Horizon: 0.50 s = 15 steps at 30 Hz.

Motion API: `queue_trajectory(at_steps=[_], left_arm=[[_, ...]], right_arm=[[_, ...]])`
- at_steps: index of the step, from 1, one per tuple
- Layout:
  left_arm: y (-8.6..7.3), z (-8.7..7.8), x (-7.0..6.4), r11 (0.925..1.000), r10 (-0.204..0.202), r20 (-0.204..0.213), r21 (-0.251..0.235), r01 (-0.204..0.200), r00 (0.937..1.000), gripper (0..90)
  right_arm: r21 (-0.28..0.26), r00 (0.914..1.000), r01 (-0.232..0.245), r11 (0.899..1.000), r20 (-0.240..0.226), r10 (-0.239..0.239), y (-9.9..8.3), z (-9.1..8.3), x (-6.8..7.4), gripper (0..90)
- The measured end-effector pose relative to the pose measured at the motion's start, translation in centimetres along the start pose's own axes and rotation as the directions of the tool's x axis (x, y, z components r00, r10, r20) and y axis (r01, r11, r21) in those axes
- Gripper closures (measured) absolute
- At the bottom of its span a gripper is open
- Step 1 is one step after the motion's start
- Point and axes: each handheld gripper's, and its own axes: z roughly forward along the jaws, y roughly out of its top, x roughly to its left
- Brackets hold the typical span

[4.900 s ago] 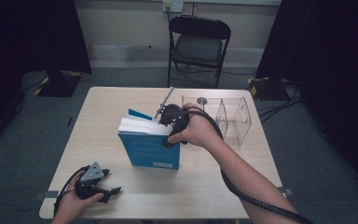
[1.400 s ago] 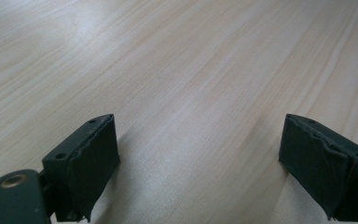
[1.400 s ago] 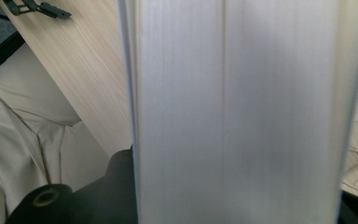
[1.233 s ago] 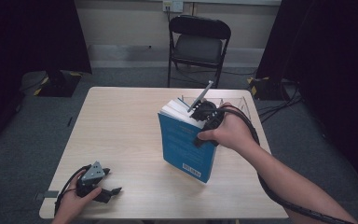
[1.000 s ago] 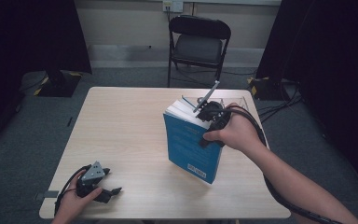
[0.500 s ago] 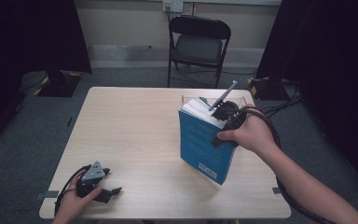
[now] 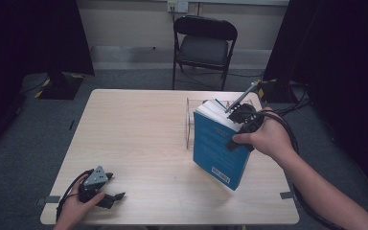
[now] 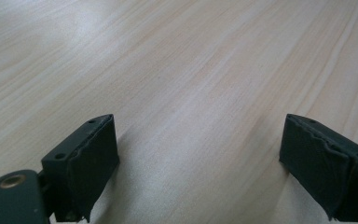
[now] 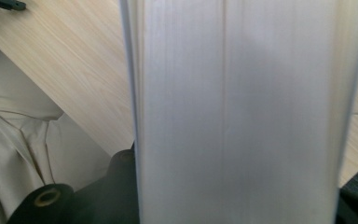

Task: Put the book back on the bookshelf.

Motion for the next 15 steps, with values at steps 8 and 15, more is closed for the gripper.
queue_trajectory(at_steps=[8, 15], left_arm=[[0.0, 0.0, 0.0, 1.0, 0.0, 0.0, -0.001, 0.0, 1.0, 10.8], [0.0, 0.0, 0.0, 1.0, 0.0, 0.001, -0.001, 0.0, 1.0, 10.8]], right_arm=[[-0.001, 0.9993, -0.035, 0.999, 0.01, 0.035, -1.1, -0.6, -1.1, 61.8], [0.003, 0.9984, -0.056, 0.998, 0.006, 0.056, -1.6, -0.8, -1.7, 61.8]])
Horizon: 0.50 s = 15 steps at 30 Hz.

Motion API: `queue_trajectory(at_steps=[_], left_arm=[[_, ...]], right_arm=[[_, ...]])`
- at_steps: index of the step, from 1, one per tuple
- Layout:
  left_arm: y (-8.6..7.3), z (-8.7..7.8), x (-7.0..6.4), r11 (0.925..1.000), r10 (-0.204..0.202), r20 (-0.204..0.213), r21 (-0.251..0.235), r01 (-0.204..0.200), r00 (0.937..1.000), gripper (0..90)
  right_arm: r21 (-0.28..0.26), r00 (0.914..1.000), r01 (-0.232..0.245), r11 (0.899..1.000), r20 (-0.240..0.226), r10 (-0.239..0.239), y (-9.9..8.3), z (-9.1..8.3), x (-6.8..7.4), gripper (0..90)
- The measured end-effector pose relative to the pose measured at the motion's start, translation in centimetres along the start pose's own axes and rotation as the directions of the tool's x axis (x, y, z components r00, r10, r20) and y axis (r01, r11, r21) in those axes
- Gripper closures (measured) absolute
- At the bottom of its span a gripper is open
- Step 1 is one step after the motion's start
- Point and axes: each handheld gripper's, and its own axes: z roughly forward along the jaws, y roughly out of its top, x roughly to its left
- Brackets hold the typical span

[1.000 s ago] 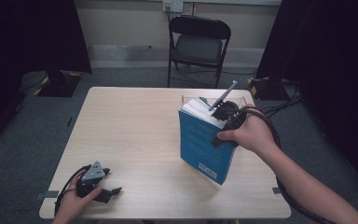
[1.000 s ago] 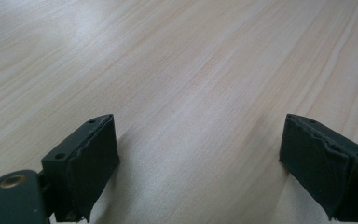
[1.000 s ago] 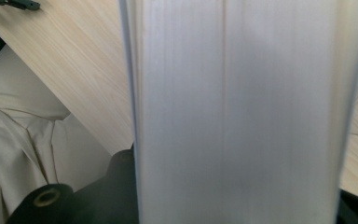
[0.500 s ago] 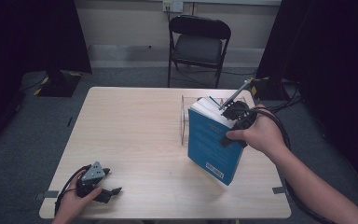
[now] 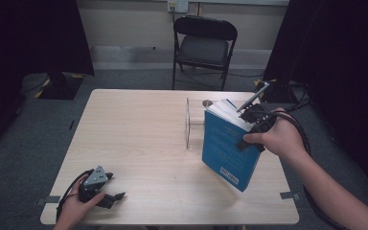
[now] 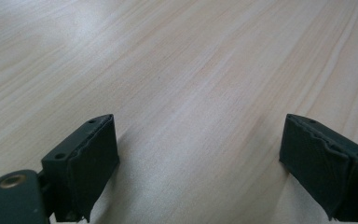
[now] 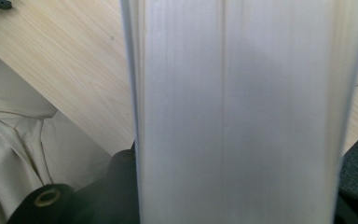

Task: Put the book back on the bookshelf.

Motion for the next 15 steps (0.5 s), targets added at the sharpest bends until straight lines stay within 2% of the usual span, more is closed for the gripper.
queue_trajectory(at_steps=[7, 15], left_arm=[[0.0, 0.0, 0.0, 1.0, 0.001, 0.0, 0.001, -0.001, 1.0, 10.5], [0.0, 0.0, 0.0, 1.0, 0.001, 0.0, 0.002, -0.001, 1.0, 10.5]], right_arm=[[-0.024, 0.9998, -0.017, 1.0, 0.005, 0.017, -0.6, -0.2, -1.1, 61.8], [-0.026, 0.9984, -0.055, 0.998, 0.01, 0.056, -1.3, -0.5, -2.1, 61.8]])
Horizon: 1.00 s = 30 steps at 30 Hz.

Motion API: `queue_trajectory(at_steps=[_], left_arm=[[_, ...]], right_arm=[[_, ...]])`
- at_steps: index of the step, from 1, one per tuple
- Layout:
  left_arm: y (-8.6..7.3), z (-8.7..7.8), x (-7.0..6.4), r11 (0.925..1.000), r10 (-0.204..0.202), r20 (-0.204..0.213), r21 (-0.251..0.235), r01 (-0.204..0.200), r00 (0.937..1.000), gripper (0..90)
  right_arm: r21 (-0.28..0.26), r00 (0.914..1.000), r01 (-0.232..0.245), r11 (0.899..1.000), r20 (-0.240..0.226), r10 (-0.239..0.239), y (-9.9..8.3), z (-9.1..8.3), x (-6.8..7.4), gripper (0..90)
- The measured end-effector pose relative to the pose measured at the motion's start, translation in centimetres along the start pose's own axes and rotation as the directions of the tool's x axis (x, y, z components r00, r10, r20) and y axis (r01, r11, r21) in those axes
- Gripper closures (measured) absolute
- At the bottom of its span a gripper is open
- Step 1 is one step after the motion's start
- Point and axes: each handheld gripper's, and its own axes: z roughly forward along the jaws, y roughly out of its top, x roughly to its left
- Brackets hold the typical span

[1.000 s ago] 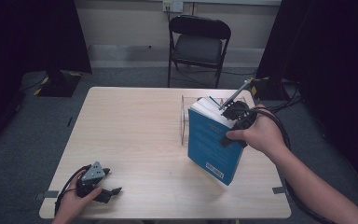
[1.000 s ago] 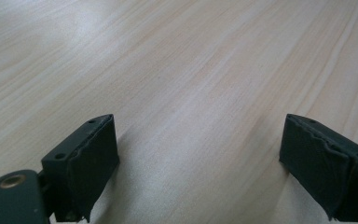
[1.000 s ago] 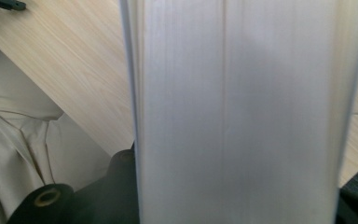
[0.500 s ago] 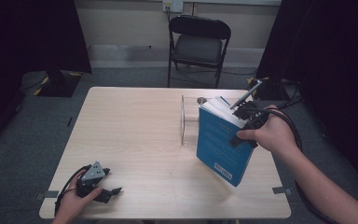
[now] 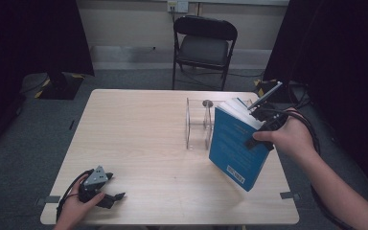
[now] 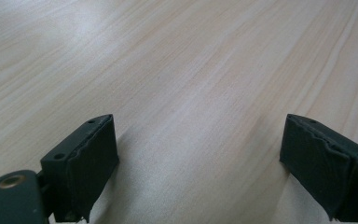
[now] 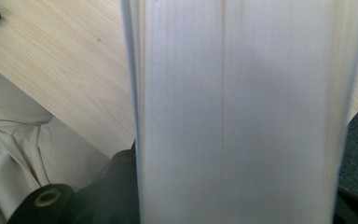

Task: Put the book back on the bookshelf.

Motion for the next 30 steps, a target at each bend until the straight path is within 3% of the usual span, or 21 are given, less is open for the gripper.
queue_trajectory(at_steps=[14, 30], left_arm=[[0.0, 0.0, 0.0, 1.0, 0.0, 0.001, 0.0, 0.0, 1.0, 10.4], [0.0, 0.0, 0.0, 1.0, -0.001, 0.002, -0.006, 0.001, 1.0, 10.3]], right_arm=[[-0.009, 0.9991, -0.038, 0.999, 0.02, 0.038, -0.7, -0.5, -1.7, 61.8], [0.004, 0.99, -0.132, 0.991, 0.051, 0.131, -1.5, -0.6, -4.3, 61.8]])
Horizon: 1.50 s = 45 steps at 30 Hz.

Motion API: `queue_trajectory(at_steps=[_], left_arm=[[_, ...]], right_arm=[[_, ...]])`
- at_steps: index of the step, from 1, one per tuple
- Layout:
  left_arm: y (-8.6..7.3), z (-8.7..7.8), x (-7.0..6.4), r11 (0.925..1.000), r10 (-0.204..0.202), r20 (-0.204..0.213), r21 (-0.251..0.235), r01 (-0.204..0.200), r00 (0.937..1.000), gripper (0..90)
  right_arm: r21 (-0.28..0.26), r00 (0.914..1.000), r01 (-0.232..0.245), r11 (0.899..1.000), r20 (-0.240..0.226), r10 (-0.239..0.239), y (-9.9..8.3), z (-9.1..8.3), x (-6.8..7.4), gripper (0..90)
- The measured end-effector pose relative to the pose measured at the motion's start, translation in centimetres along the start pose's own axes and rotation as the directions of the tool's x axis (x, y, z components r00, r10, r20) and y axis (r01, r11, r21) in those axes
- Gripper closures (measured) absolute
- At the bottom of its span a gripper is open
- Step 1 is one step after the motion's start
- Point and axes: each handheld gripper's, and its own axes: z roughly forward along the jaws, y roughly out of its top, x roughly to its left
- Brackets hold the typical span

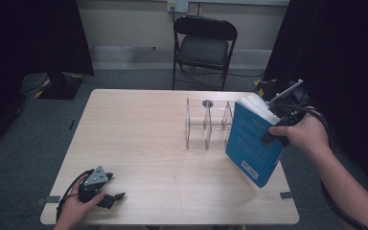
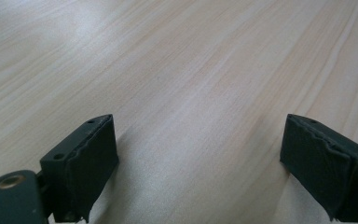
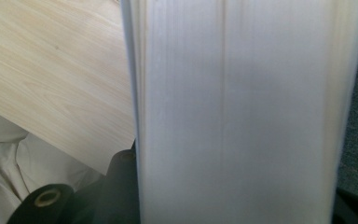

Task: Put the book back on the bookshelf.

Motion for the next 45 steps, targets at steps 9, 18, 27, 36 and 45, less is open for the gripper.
queue_trajectory(at_steps=[9, 18, 27, 36, 45], left_arm=[[0.0, 0.0, 0.0, 1.0, 0.0, 0.0, 0.0, 0.0, 1.0, 10.3], [0.0, 0.0, 0.0, 1.0, 0.001, 0.0, 0.001, -0.001, 1.0, 10.2], [0.0, 0.0, 0.0, 1.0, 0.001, 0.0, 0.001, -0.001, 1.0, 10.1], [0.0, 0.0, 0.0, 1.0, 0.002, 0.001, 0.001, -0.002, 1.0, 9.9], [0.0, 0.0, 0.0, 1.0, 0.005, 0.001, 0.004, -0.005, 1.0, 8.7]], right_arm=[[0.002, 0.9997, -0.023, 1.0, -0.009, 0.023, 0.0, -0.1, -1.1, 61.8], [-0.006, 0.9985, -0.054, 0.999, 0.007, 0.054, 0.0, -0.4, -2.2, 61.8], [-0.004, 0.9963, -0.082, 0.997, 0.027, 0.082, 0.2, -0.1, -2.7, 61.9], [-0.017, 0.9907, -0.131, 0.991, 0.036, 0.131, 0.9, 0.7, -2.8, 61.9], [-0.059, 0.9848, -0.166, 0.984, 0.043, 0.168, 2.2, 0.7, -3.2, 61.9]])
